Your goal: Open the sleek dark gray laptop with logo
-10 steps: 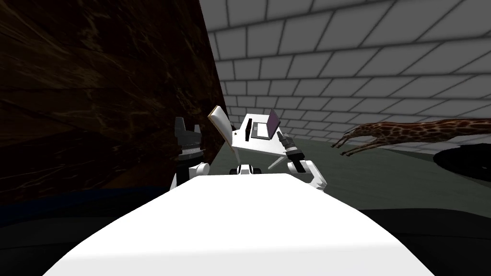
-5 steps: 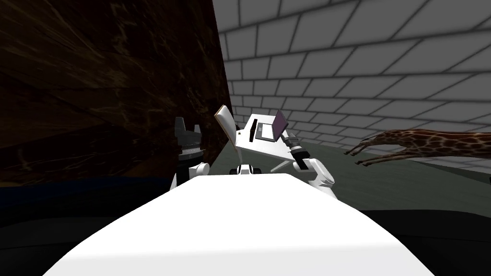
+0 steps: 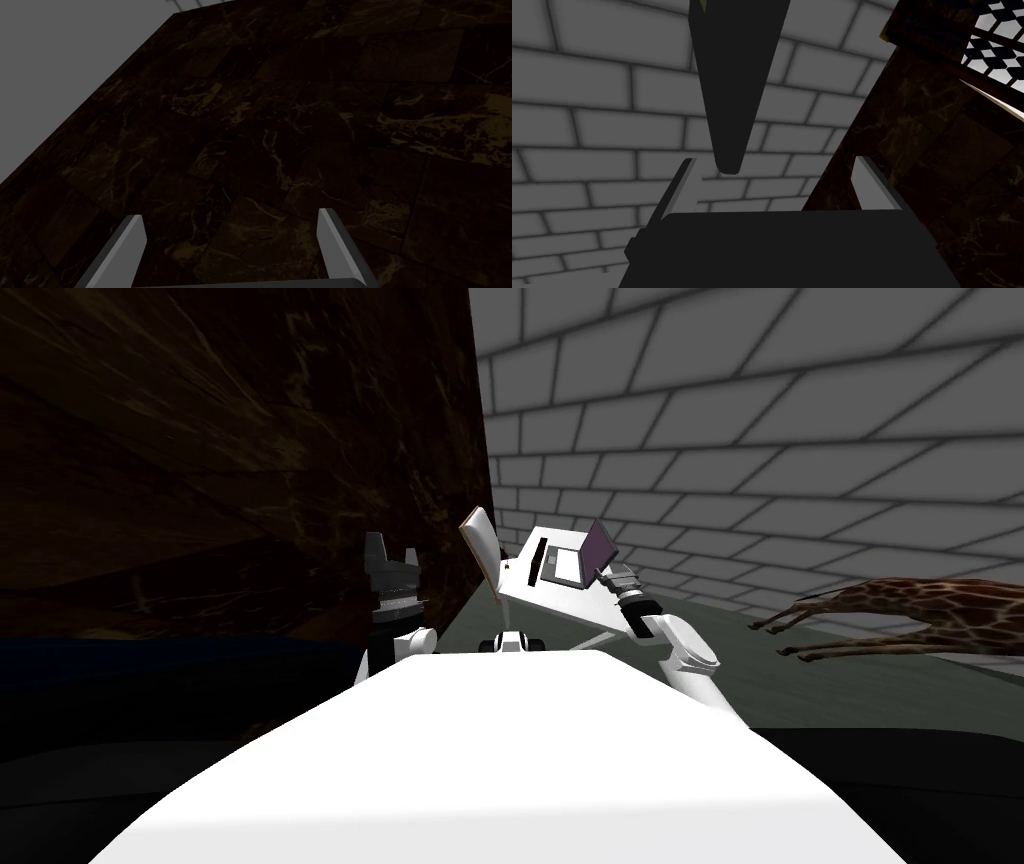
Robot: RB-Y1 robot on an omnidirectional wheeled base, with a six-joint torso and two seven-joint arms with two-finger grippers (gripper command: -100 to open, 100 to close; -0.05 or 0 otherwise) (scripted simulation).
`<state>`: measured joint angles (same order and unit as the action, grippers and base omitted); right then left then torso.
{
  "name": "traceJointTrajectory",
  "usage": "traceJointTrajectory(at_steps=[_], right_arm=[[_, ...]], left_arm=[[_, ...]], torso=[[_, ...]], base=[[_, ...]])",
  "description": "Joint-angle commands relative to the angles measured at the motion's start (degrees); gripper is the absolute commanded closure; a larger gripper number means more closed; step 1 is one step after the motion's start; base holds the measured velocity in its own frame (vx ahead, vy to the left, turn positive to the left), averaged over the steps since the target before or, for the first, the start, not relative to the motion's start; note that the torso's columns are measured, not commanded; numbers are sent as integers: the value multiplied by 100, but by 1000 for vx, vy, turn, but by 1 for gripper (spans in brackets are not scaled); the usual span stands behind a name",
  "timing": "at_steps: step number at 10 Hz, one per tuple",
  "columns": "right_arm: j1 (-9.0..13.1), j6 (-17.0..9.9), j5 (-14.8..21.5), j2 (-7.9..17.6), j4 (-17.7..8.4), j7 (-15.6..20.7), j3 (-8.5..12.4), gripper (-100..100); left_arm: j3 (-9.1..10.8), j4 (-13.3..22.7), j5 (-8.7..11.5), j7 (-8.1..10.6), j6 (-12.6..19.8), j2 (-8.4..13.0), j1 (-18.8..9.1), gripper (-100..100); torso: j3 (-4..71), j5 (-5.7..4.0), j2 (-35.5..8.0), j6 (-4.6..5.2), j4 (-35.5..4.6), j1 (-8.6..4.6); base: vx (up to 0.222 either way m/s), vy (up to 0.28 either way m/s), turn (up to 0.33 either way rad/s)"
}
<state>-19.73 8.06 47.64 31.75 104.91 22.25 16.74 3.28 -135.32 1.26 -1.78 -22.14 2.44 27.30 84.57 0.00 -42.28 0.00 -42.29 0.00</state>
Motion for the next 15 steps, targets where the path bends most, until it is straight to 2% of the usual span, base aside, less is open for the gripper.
traceJointTrajectory(at_steps=[1, 7, 8, 9, 10, 11, 12, 15], right_arm=[[95, -214, 370, 338, -224, 263, 118, -100], [222, -468, 985, 922, -584, 712, 362, -100], [196, -443, 933, 855, -533, 672, 337, -100], [187, -460, 871, 1025, -588, 603, 383, -100], [196, -453, 896, 968, -577, 641, 367, -100], [196, -452, 889, 982, -582, 627, 373, 100], [30, -466, 1054, 1127, -521, 732, 394, 100], [-232, -472, 1299, 1336, -431, 887, 398, 100]], left_arm=[[0, 0, 0, 0, 0, 0, 0, 0], [0, 0, 0, 0, 0, 0, 0, 0], [0, 0, 0, 0, 0, 0, 0, 0], [1, 0, 0, 0, 0, 0, 1, 0], [1, 0, 0, 0, 0, 0, 1, 0], [1, 0, 0, 0, 0, 0, 1, 0], [1, 0, 0, 0, 0, 0, 1, 0], [0, -1, 0, 0, 0, -1, 1, 0]], torso=[[0, 0, 0, 1, 0, 0], [-1, 0, -1, 0, 0, 1], [0, 0, 1, -1, 0, 0], [-2, -1, -2, 2, 0, -2], [11, -1, 20, -1, 5, -5], [6, -2, 7, 0, 4, -2], [-7, -8, -8, -7, 5, 3], [17, -9, 32, -27, 29, 28]], base=[[15, 14, 119], [13, 11, 102], [7, 2, 17], [85, -7, 24], [55, -7, 9], [10, -6, -12], [69, 71, -24], [93, 139, -36]])
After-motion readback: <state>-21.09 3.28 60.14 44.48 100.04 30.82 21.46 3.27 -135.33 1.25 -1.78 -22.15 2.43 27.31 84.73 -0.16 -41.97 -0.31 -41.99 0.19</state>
